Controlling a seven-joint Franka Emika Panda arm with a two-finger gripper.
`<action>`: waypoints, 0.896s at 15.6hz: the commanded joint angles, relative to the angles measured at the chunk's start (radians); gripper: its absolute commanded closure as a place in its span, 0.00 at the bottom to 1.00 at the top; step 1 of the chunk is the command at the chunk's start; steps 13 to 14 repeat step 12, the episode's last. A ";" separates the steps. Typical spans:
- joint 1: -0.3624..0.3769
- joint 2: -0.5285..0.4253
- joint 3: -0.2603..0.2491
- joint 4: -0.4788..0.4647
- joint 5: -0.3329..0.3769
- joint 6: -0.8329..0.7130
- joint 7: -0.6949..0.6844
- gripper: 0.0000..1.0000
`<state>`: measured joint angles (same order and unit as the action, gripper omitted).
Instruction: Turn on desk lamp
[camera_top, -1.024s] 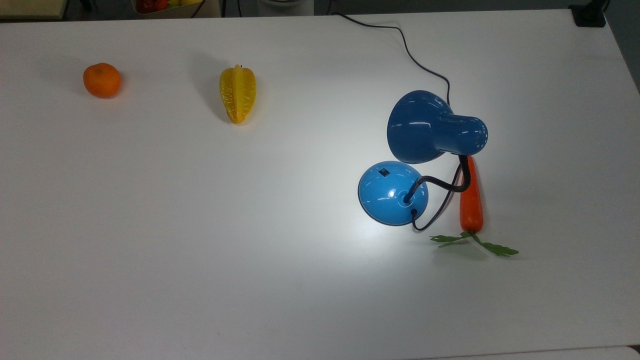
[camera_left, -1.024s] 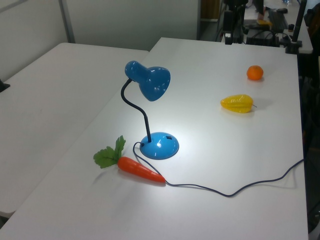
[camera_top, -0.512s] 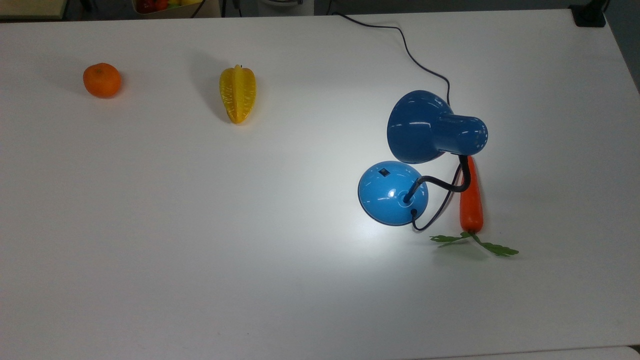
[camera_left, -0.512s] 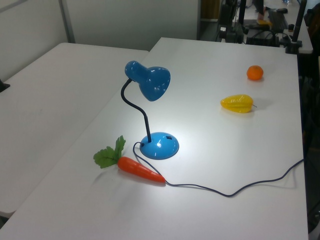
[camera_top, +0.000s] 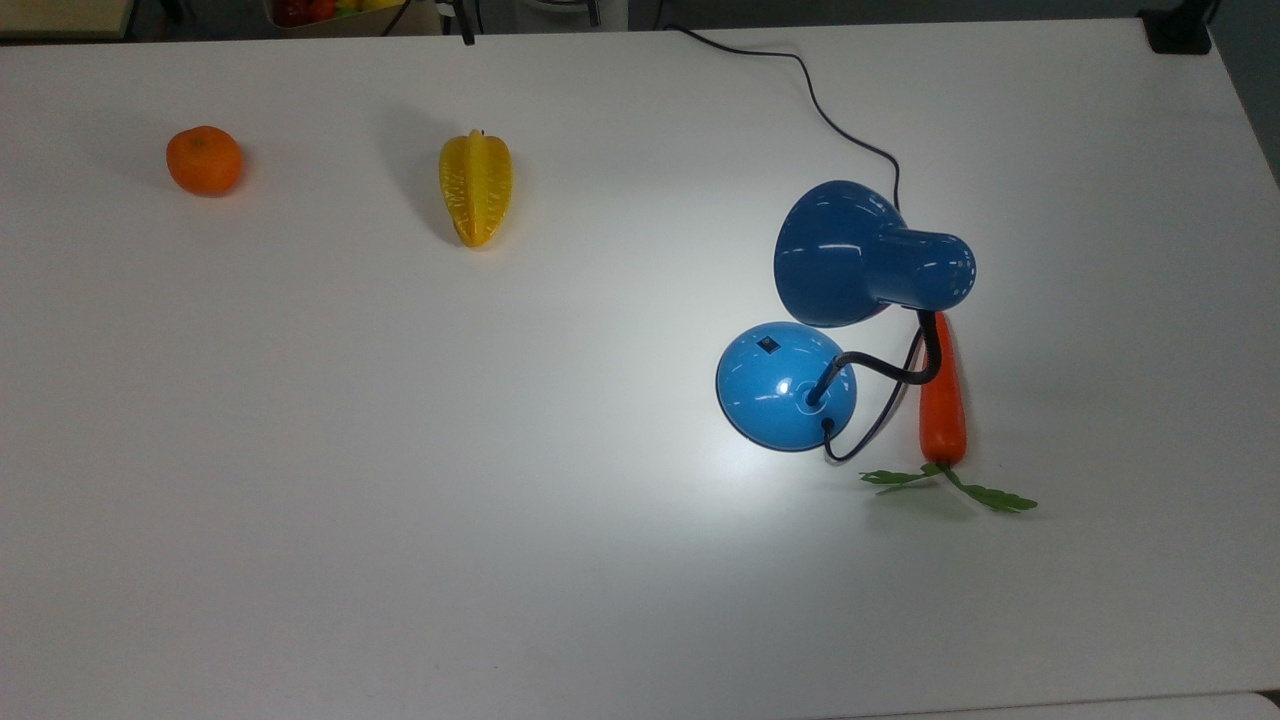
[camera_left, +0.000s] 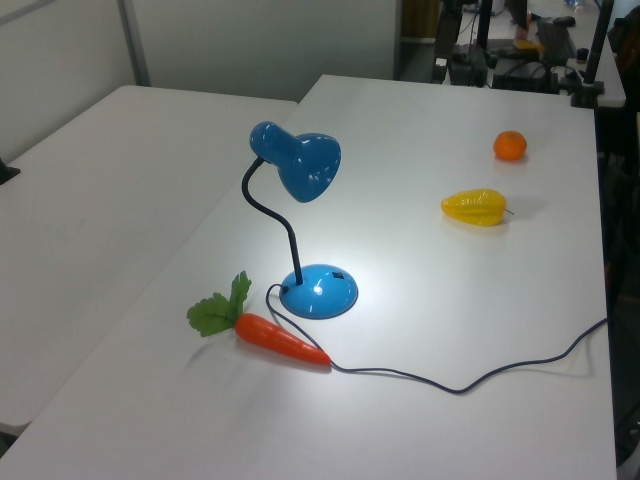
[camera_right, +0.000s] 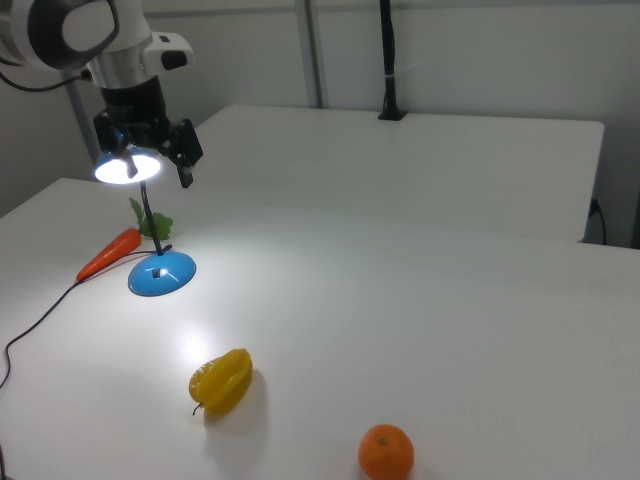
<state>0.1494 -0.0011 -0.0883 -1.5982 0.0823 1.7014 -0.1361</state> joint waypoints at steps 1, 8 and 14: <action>0.007 -0.019 -0.011 -0.025 0.002 0.023 -0.020 0.00; 0.007 -0.019 -0.001 -0.026 0.002 0.011 -0.019 0.00; 0.007 -0.017 0.010 -0.028 0.002 0.014 -0.019 0.00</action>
